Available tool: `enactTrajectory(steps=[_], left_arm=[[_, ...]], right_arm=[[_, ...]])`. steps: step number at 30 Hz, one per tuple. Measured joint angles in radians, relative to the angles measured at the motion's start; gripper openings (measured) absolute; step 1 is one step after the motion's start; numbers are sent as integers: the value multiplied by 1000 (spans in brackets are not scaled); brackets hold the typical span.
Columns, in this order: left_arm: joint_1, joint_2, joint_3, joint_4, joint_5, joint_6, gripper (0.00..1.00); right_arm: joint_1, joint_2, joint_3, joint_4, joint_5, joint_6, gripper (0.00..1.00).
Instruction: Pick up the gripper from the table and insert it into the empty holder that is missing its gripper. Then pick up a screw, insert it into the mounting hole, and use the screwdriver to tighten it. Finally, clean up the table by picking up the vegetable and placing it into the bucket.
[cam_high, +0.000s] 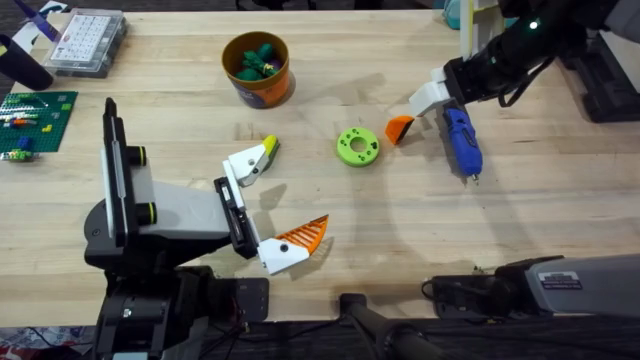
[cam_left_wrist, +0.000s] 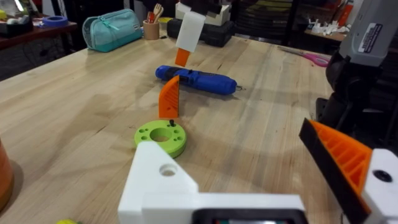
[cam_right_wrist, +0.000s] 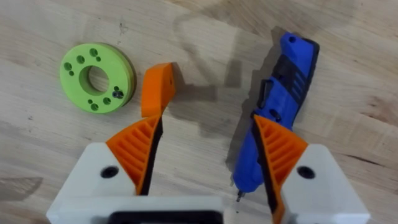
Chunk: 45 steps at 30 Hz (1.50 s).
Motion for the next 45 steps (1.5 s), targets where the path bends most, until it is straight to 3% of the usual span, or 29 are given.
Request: enactTrajectory(steps=[9, 17, 22, 32, 45], left_arm=[[0, 4, 0, 4, 0, 0, 988], [0, 4, 0, 4, 0, 0, 988], [0, 4, 0, 4, 0, 0, 988], [0, 4, 0, 4, 0, 0, 988], [0, 4, 0, 4, 0, 0, 988]], right_arm=[[0, 1, 10, -37, -6, 0, 874], [4, 0, 59, -92, -87, -27, 874], [49, 0, 110, -158, -100, -54, 874], [178, -3, 152, -167, 4, -50, 874], [187, 23, 153, -166, 46, -6, 874]])
